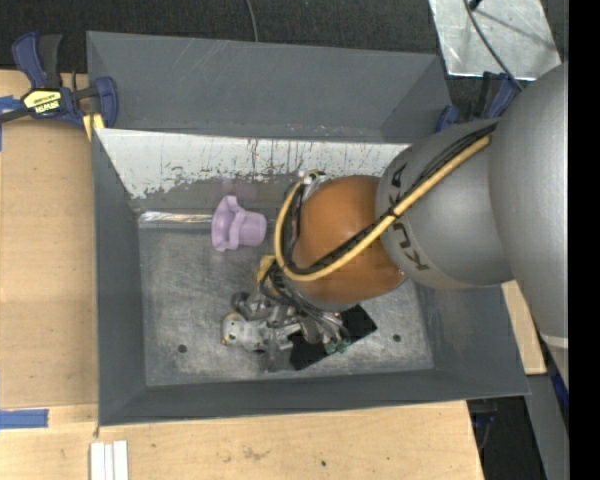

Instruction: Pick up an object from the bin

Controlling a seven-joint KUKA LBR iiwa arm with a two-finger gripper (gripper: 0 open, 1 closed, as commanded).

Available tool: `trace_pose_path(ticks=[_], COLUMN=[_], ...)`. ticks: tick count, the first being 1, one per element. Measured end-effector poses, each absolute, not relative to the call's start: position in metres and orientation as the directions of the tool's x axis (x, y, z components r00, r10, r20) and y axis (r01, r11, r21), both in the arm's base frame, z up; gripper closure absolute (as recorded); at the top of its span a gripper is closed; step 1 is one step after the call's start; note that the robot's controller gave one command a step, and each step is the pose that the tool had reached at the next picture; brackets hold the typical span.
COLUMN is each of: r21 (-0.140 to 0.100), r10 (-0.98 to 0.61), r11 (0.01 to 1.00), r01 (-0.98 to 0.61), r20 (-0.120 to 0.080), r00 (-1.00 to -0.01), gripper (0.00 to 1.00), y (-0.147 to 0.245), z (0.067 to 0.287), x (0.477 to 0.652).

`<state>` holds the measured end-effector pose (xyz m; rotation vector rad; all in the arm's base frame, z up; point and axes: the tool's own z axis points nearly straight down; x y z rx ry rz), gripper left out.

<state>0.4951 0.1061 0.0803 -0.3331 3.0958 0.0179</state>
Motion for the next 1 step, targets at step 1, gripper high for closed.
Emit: trace_pose_path(ticks=[1], r21=[0.0], r10=[-0.147], r11=[0.989], r01=[-0.147], r20=[-0.004], r00=[-0.989], gripper=[1.0], y=[0.0933], z=[0.2238], x=[0.491])
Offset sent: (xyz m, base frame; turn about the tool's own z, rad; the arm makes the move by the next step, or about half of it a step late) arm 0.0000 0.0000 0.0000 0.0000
